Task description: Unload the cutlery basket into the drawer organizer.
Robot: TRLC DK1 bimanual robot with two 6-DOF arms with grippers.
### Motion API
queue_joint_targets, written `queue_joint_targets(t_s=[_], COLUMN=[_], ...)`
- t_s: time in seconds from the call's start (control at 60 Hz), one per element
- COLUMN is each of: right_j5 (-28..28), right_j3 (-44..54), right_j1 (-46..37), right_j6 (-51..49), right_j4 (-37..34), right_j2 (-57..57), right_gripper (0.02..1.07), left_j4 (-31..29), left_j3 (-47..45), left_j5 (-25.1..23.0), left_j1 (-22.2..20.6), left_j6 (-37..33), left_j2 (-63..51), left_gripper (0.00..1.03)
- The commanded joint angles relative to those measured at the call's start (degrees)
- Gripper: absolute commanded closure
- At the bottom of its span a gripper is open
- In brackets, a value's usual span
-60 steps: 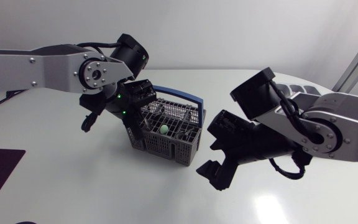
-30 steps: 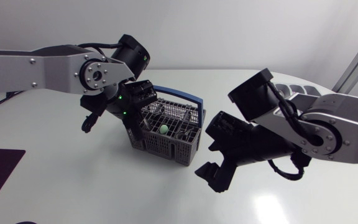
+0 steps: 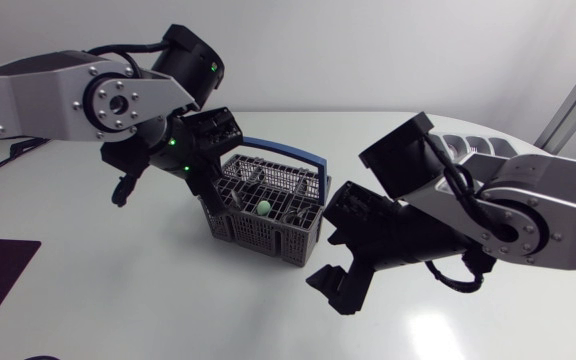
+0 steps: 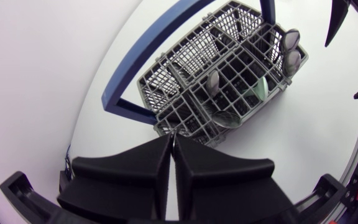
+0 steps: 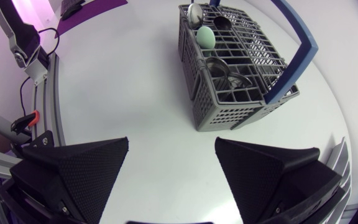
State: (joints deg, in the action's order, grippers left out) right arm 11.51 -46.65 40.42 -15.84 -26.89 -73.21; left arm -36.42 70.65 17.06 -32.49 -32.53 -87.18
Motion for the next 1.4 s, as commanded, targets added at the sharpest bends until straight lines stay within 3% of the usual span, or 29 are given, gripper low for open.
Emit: queue_joint_targets(t_s=[0.0, 0.4, 0.867, 1.383], right_j5=[-0.26, -0.26, -0.35, -1.75], right_j3=[0.77, 1.3, 2.62, 4.55], right_j1=[0.62, 0.8, 0.18, -0.79], right_j6=[1.25, 1.42, 1.42, 1.6], right_j4=[0.44, 0.53, 0.88, 0.53], right_j2=[0.26, 0.61, 3.86, 13.97], right_gripper=[0.07, 0.07, 0.07, 0.07], left_j4=[0.13, -1.1, -6.38, -8.58], left_j3=[-1.39, -0.52, 2.56, 4.49], left_j5=[0.96, 3.95, 8.34, -5.63], left_j1=[-0.38, -2.49, -9.61, -10.31], left_j6=[1.07, 0.89, 5.46, 17.86], left_j2=[2.63, 10.36, 17.57, 13.79], left_gripper=[1.0, 1.0, 1.0, 1.0])
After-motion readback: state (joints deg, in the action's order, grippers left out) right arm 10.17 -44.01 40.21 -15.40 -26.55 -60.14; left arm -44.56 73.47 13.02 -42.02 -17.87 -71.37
